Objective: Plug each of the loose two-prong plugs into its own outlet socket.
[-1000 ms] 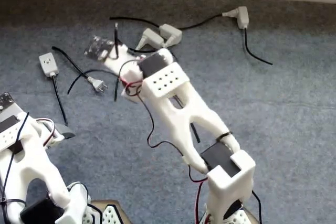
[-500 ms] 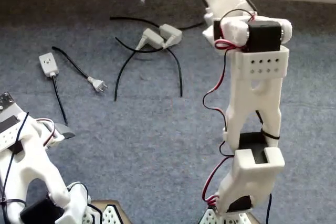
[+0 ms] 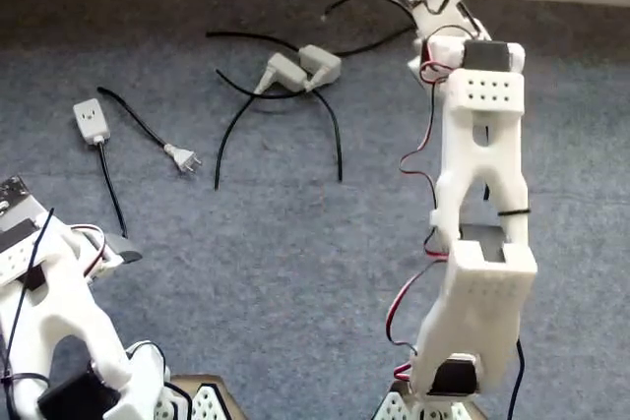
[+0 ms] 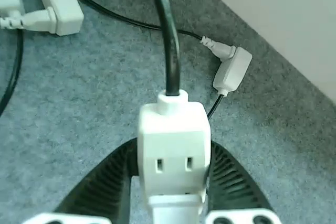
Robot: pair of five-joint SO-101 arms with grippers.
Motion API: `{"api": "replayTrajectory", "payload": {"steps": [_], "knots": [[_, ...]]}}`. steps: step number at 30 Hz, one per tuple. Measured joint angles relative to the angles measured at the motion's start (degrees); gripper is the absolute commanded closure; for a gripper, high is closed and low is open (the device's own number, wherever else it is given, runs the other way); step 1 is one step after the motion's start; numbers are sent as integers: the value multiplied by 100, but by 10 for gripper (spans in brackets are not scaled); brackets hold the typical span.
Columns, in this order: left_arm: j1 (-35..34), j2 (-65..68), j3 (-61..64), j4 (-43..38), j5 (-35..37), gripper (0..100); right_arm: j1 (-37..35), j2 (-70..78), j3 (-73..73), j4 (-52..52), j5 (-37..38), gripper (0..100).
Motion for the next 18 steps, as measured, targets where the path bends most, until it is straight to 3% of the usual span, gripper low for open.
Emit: {"api": "replayTrajectory", "payload": {"steps": [7, 15, 18], "knots": [[-9, 0, 0, 0, 0, 670, 88, 2251, -1881, -141, 44, 923], [-9, 0, 0, 0, 0, 670, 105, 4677, -3965, -387, 659, 920], [-9, 0, 0, 0, 0, 670, 105, 4897, -4185, -527, 738, 860]]}}
